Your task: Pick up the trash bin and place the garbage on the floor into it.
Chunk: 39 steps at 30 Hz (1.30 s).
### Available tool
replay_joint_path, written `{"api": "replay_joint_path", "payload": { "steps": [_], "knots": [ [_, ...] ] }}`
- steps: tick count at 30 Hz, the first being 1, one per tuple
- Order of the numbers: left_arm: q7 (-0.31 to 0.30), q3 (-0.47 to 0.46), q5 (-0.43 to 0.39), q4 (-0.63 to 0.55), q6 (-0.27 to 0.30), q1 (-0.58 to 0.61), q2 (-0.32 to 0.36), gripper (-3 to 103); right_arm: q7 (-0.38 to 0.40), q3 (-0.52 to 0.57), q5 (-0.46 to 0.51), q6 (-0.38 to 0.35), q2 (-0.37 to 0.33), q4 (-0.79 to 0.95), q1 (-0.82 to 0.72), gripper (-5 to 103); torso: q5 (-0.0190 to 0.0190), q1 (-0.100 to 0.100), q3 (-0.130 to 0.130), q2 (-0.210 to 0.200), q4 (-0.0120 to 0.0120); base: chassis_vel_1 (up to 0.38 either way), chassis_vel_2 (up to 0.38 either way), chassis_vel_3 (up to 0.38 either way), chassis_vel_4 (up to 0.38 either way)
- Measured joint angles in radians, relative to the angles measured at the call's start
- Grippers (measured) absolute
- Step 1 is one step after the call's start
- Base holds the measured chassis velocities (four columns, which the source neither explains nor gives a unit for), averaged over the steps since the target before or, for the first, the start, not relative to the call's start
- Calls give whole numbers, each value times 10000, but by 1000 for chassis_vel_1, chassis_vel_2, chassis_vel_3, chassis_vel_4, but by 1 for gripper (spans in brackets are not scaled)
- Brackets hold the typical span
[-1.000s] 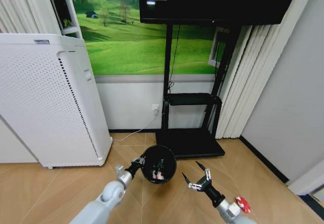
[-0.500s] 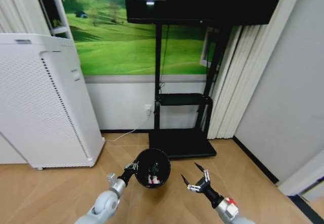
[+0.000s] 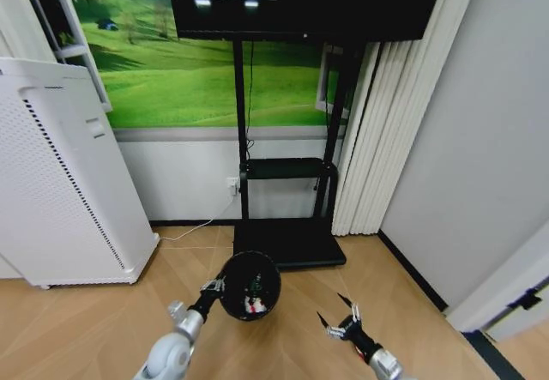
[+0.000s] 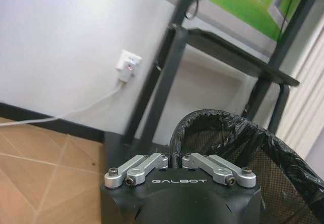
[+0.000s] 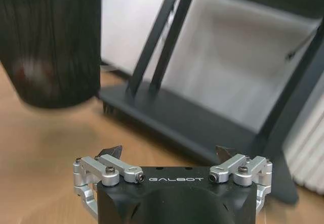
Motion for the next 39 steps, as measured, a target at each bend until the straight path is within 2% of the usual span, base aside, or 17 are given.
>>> {"api": "replay_joint_path", "payload": {
  "steps": [7,22,35,39],
  "knots": [
    [104,-667,4,-403,-101,666,107,7,294,187,-89,-68,1,-1290,186,100,-1,-1,0,0,-1,14,3,-11,-13],
    [160,-1641,52,-636,-218,1317,19,7,112,95,-125,-338,89,-3523,727,100,1,-1,0,0,-2,0,0,0,0],
    [169,-1732,3,-774,-243,1444,28,7,666,5,-649,-556,130,-4716,1666,101,-1,0,0,0,-2,0,0,0,0],
    [164,-1699,0,-771,-243,1418,31,7,770,21,-714,-716,100,-4840,1713,96,-1,0,0,0,-3,0,0,0,0]
  ]
}}
